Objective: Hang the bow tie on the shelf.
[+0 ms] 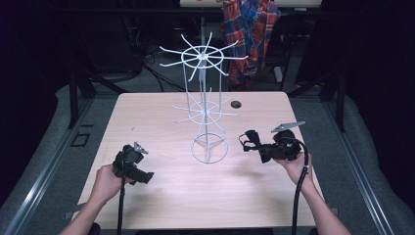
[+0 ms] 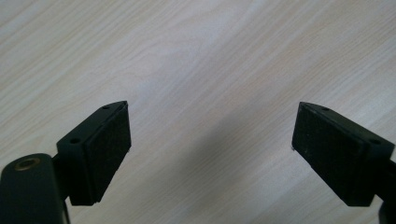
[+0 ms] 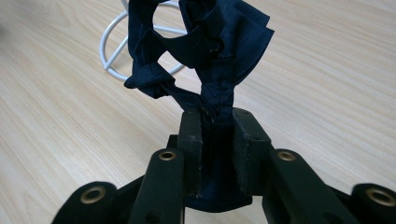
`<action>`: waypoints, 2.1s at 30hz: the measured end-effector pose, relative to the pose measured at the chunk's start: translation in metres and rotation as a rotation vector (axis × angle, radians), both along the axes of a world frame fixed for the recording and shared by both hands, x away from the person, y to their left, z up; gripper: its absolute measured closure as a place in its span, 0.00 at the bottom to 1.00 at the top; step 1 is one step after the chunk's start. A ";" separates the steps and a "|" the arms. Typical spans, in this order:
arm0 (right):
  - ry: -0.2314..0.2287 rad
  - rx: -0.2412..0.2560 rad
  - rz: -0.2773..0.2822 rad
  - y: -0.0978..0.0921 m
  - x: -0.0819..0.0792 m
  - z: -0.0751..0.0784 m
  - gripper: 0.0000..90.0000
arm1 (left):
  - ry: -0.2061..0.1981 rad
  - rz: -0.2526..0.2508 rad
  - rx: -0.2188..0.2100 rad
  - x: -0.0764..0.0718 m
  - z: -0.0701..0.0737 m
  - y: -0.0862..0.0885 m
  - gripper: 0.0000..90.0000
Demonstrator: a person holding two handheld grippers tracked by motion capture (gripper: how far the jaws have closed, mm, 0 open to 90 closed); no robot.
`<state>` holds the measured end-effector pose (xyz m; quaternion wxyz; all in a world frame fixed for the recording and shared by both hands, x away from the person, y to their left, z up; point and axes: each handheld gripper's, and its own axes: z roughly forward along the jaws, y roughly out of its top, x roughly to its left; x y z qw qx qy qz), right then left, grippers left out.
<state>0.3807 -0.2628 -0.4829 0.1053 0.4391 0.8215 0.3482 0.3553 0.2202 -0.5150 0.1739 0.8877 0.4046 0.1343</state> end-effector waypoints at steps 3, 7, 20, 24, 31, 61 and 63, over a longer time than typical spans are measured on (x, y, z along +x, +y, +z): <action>-0.010 0.063 -0.011 -0.005 0.000 0.005 0.83 | 0.011 -0.003 0.005 0.000 -0.001 0.002 0.12; -0.028 0.111 -0.016 -0.008 0.001 0.009 0.83 | 0.009 0.012 0.010 -0.001 -0.001 0.004 0.11; -0.049 0.229 -0.025 -0.017 -0.001 0.015 0.83 | 0.072 0.038 0.046 0.005 -0.007 0.002 0.12; -0.051 0.253 -0.018 -0.016 -0.003 0.017 0.83 | 0.075 0.055 0.008 0.007 -0.005 0.007 0.03; -0.091 0.289 -0.017 -0.017 -0.003 0.020 0.83 | 0.072 0.034 0.018 0.006 -0.005 0.004 0.01; -0.148 0.404 -0.022 -0.005 0.000 0.041 0.83 | 0.061 0.029 0.025 0.002 -0.004 0.005 0.02; -0.148 0.395 -0.018 -0.002 0.002 0.042 0.83 | 0.058 0.028 0.025 0.002 -0.003 0.005 0.02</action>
